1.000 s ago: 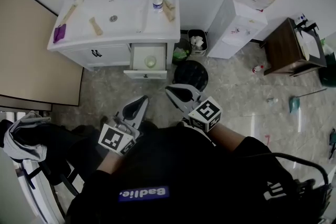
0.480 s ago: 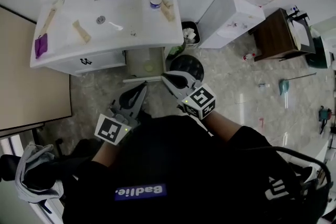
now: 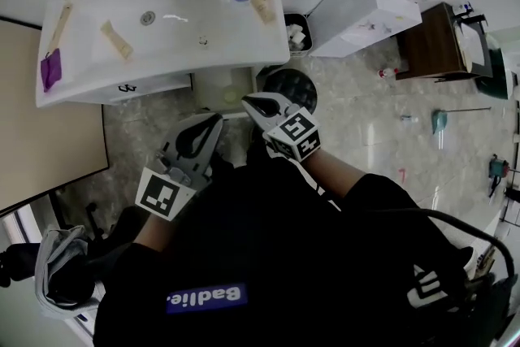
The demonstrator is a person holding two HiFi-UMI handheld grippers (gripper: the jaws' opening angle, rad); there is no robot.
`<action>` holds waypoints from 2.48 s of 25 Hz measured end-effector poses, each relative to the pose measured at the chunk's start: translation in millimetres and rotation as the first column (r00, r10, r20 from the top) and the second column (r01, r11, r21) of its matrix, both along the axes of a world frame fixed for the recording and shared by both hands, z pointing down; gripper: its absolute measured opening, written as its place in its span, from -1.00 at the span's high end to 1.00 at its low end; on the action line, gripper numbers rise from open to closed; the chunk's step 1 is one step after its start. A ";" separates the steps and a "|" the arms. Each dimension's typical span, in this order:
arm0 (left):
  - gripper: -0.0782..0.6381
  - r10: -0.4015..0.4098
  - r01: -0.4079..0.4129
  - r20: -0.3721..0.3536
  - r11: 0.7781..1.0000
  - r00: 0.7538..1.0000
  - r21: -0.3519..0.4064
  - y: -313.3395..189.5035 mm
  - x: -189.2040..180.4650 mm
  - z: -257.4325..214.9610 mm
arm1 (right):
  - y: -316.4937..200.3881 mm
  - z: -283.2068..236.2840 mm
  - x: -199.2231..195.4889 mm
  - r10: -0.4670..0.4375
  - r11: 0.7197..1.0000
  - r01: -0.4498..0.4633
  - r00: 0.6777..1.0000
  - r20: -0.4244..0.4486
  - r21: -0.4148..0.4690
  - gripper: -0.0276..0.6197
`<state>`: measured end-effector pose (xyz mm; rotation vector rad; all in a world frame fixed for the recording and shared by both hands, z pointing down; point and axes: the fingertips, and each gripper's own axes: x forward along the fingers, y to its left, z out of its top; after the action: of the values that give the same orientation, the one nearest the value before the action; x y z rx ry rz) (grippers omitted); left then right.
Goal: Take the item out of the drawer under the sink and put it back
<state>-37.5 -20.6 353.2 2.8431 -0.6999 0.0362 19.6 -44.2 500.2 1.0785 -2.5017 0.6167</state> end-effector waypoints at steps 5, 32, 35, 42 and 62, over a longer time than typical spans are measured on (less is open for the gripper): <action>0.77 -0.017 0.016 0.040 1.000 0.999 0.009 -12.1 6.9 1.1 | -27.0 52.3 19.8 -0.012 0.996 0.006 0.998 -0.061 -0.087 0.91; 0.77 -0.176 0.175 0.101 0.984 0.979 0.012 -36.1 -13.9 7.9 | -58.3 292.7 17.2 -0.171 0.888 0.007 0.933 -0.315 -0.460 0.59; 0.77 -0.186 0.187 0.095 0.982 0.978 0.006 -37.5 -18.9 9.3 | -62.6 307.0 17.9 -0.173 0.882 -0.012 0.922 -0.347 -0.471 0.56; 0.77 -0.196 0.201 0.124 0.979 0.973 -0.031 -34.2 -30.5 23.2 | -61.2 343.0 18.8 -0.200 0.854 -0.042 0.894 -0.401 -0.519 0.56; 0.77 -0.183 0.193 0.139 0.979 0.973 -0.061 -26.3 -37.0 28.8 | -66.3 342.5 34.4 -0.078 0.836 -0.180 0.896 -0.437 -0.518 0.85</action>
<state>-74.4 -47.0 382.0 2.7093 -0.9723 0.2182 54.0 -110.5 842.8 0.9289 -1.7440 0.9151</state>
